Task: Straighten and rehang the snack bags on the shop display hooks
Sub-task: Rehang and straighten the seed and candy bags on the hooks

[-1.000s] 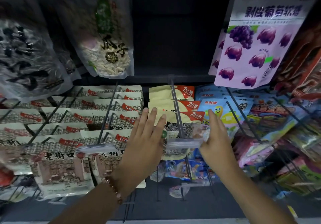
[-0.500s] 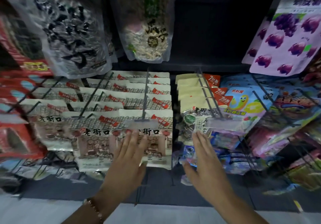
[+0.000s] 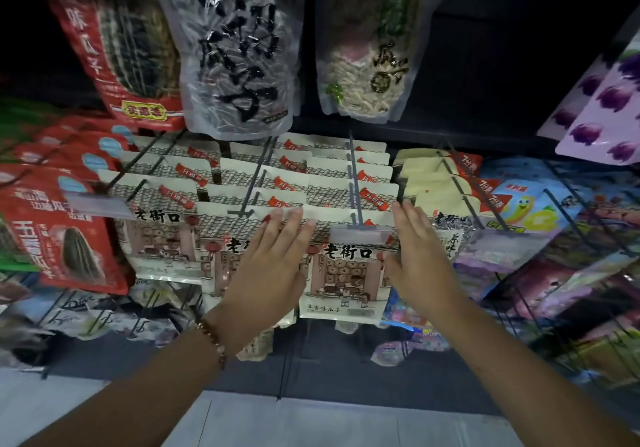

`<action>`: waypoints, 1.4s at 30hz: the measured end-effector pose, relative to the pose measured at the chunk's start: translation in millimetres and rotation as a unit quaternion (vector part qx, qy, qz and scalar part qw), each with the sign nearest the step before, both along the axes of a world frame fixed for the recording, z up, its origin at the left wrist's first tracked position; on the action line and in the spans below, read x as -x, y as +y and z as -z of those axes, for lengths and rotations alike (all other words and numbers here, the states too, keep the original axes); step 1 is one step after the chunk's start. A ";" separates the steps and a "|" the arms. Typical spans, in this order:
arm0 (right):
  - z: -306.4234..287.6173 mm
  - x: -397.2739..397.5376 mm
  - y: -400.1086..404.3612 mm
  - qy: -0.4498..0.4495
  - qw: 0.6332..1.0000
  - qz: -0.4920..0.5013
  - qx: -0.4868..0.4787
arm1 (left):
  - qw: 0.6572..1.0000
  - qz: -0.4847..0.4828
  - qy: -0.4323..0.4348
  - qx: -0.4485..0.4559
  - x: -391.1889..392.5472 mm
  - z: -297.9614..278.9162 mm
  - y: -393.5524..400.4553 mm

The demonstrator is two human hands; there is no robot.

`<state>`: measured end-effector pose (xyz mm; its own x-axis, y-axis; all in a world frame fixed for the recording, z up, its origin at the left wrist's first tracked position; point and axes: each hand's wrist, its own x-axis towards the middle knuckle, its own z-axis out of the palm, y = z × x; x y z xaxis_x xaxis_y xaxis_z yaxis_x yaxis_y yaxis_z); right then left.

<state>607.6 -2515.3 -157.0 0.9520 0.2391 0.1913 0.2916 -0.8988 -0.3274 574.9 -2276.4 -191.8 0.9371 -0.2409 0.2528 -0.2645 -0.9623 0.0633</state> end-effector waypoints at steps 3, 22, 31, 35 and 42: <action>-0.9 -12.2 6.2 0.021 1.000 0.010 0.014 | 0.999 0.032 0.012 0.013 -11.8 -9.1 -3.9; -10.6 20.3 11.8 0.119 0.961 0.072 -0.237 | 0.974 0.100 -0.003 0.201 -41.8 -27.6 -14.1; 6.8 84.8 7.6 0.132 0.965 0.087 -0.207 | 0.951 0.184 0.070 0.239 20.9 1.6 4.6; 17.1 94.5 13.2 0.145 0.970 0.065 -0.181 | 0.950 0.217 0.125 0.184 25.2 14.6 14.0; 39.8 90.9 17.7 0.188 0.957 0.025 -0.219 | 0.939 0.177 0.243 0.169 27.2 25.6 17.8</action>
